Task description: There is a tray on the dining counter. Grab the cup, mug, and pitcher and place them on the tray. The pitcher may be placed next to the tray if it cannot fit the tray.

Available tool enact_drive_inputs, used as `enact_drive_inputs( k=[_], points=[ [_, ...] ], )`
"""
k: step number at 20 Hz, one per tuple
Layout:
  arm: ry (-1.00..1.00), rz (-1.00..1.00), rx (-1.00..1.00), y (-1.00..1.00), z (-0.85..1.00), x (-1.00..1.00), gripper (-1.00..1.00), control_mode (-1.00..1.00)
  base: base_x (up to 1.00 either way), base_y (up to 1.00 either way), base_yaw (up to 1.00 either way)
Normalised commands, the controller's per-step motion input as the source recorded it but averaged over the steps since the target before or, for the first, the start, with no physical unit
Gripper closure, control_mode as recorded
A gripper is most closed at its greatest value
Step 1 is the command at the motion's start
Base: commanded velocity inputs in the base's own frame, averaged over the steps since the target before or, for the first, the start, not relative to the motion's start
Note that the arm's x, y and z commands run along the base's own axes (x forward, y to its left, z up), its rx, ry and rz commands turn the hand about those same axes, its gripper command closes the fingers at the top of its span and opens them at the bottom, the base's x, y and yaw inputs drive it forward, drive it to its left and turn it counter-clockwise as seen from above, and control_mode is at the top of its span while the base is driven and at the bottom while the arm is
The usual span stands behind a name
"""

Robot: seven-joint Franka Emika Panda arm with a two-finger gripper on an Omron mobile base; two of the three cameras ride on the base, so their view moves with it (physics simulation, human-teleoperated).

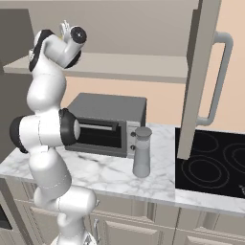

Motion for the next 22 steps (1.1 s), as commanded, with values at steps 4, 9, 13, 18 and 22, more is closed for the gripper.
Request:
enact_drive_inputs(
  k=[4,9,13,18,22],
  points=[
    [0.07,0.0,0.0,0.0,-0.12,0.0,-1.0,-1.0,0.0,0.0,0.0],
    [0.05,0.0,0.0,0.0,-0.25,-0.06,-1.0,-1.0,0.0,0.0,0.0],
    [0.05,0.0,0.0,0.0,-0.3,-0.07,-1.0,-1.0,0.0,0.0,0.0],
    [0.02,0.0,0.0,0.0,-0.27,-0.03,1.0,-1.0,0.0,0.0,0.0],
    [0.0,0.0,0.0,0.0,-0.1,0.0,1.0,-1.0,0.0,0.0,0.0]
  ],
)
